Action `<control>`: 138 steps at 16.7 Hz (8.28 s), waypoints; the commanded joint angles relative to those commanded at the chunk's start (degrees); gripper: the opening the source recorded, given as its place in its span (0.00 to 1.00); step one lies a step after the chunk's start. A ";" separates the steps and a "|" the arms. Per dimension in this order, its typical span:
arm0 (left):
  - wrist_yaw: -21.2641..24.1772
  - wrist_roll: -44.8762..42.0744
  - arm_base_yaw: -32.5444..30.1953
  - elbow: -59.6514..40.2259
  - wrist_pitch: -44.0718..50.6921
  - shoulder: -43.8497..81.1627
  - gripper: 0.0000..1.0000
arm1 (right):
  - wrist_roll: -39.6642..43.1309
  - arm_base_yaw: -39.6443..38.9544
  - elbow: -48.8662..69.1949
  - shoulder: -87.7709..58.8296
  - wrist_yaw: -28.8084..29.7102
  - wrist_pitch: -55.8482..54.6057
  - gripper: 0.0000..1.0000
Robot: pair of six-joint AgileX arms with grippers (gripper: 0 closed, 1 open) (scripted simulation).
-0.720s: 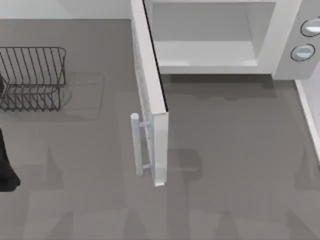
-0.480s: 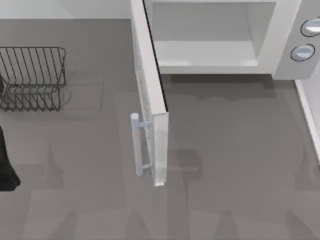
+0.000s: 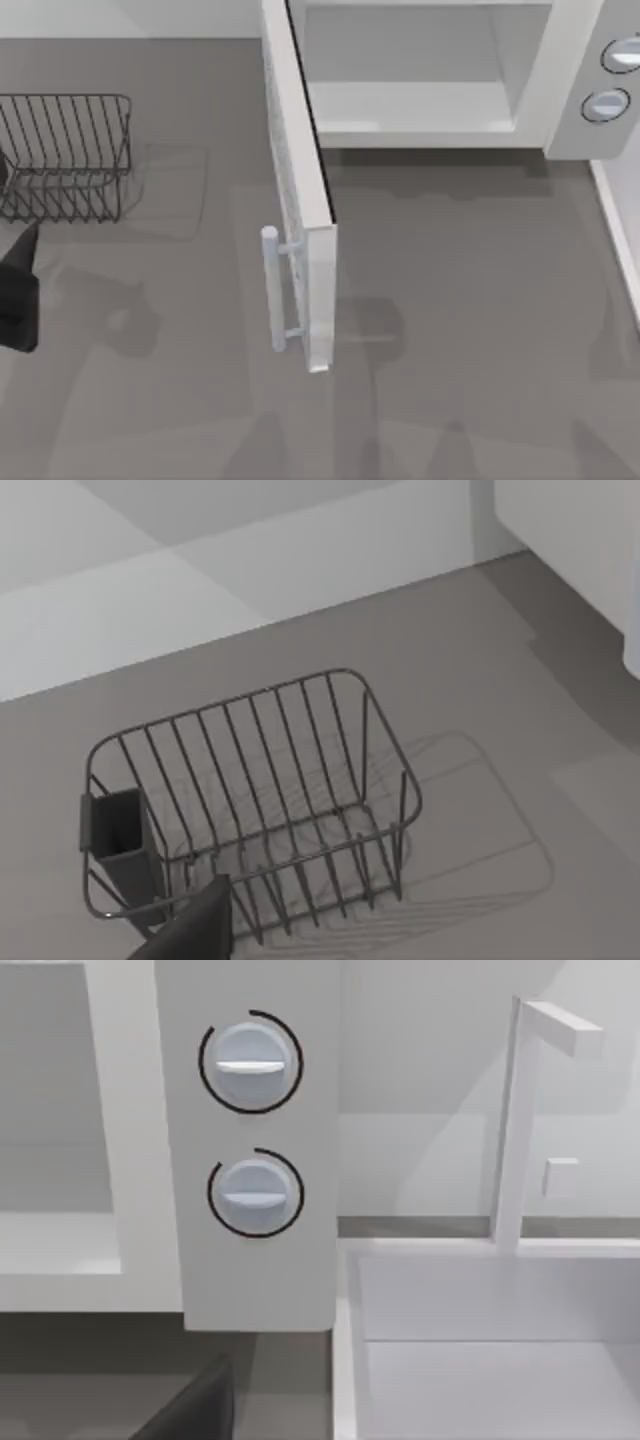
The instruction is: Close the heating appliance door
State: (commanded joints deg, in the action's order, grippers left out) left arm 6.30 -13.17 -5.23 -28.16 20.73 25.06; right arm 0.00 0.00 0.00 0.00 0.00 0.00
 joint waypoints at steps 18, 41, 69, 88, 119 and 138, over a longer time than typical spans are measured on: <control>18.44 -39.73 -16.39 -84.38 61.77 75.30 1.00 | 0.00 0.00 0.00 0.00 0.00 0.00 1.00; 17.70 -36.20 -22.56 -71.16 45.74 78.53 1.00 | 0.00 0.00 0.00 0.00 0.00 0.00 1.00; 16.78 -33.41 -25.20 -73.35 45.03 80.37 0.00 | 0.00 0.00 0.00 0.00 0.00 0.00 1.00; 15.12 -28.45 -29.78 -78.30 44.35 84.17 0.00 | 0.00 0.00 0.00 0.00 0.00 0.00 1.00; 13.40 -23.83 -34.15 -85.39 44.70 89.24 0.00 | 0.00 0.00 0.00 0.00 0.00 0.00 1.00; 12.60 -21.75 -36.05 -89.79 45.50 92.48 0.00 | 0.00 0.00 0.00 0.00 0.00 0.00 1.00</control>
State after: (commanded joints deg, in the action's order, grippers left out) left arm 18.90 -34.92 -41.28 -117.95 66.24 117.54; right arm 0.00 0.00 0.00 0.00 0.00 0.00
